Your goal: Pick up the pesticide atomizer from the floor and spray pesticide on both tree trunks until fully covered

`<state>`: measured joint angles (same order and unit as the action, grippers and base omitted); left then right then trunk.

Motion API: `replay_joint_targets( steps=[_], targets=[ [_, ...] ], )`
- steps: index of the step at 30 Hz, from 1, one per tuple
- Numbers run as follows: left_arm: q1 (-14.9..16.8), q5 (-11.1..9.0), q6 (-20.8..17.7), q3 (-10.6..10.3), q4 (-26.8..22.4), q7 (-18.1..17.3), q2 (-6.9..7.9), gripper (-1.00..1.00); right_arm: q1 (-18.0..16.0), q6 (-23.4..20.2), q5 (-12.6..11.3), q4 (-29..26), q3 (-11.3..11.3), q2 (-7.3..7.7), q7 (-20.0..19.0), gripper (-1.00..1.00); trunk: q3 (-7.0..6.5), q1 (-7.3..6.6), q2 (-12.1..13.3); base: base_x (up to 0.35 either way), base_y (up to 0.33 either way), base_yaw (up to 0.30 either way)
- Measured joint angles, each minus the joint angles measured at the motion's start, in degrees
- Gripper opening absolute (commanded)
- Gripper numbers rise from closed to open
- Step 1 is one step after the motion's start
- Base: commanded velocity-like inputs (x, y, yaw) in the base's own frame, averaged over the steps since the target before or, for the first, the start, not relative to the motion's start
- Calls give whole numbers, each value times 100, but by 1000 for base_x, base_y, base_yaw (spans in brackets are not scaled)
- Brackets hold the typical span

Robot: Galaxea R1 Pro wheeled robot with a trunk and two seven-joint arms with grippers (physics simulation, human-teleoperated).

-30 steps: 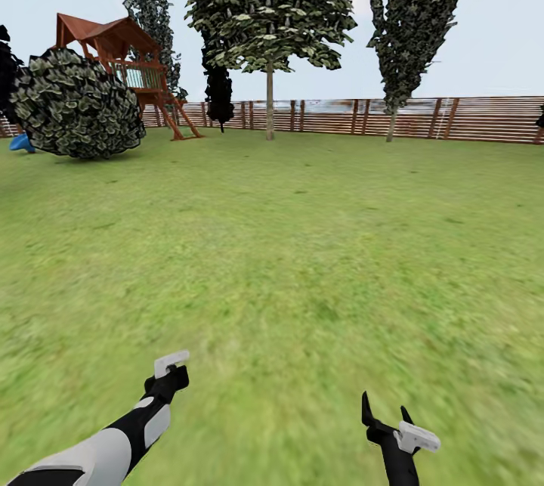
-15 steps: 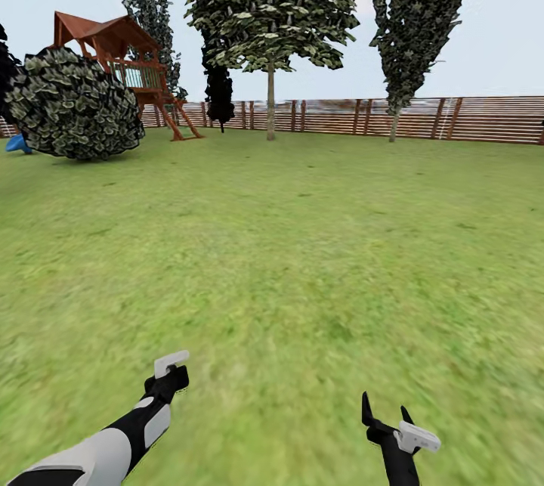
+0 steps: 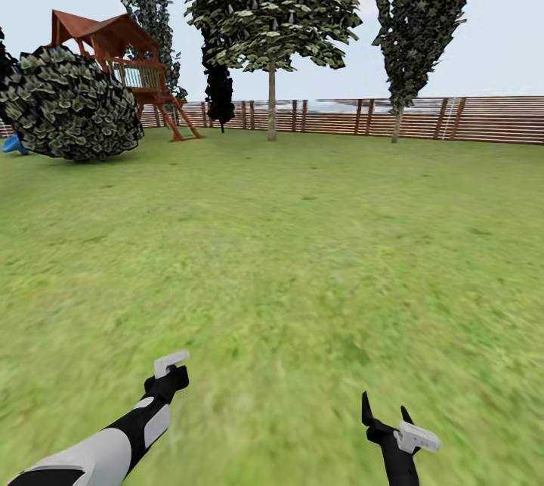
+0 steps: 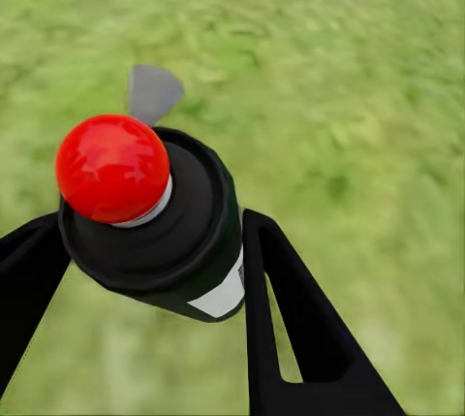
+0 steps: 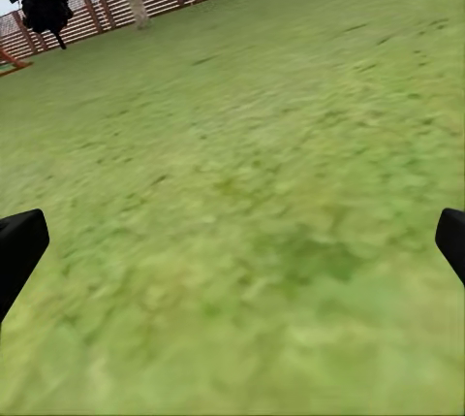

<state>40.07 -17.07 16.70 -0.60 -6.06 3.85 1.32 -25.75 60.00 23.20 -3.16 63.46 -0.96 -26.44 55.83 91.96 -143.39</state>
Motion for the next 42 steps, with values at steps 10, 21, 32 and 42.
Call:
replay_joint_targets(
  steps=[10,21,32,42],
  targets=[
    [0,0,0,0,0,-2,0,-100,0,0,0,0,0,0,1,100,0,0,0,335,114,0],
    [0,0,0,0,0,-1,0,-100,0,0,0,0,-1,2,-1,100,0,0,0,335,114,0],
    [0,0,0,0,0,-3,0,-100,0,0,0,0,-1,3,1,100,0,0,0,335,113,0],
    [0,0,0,0,0,-3,0,-100,0,0,0,0,0,-1,-1,100,0,0,0,335,113,0]
  ],
)
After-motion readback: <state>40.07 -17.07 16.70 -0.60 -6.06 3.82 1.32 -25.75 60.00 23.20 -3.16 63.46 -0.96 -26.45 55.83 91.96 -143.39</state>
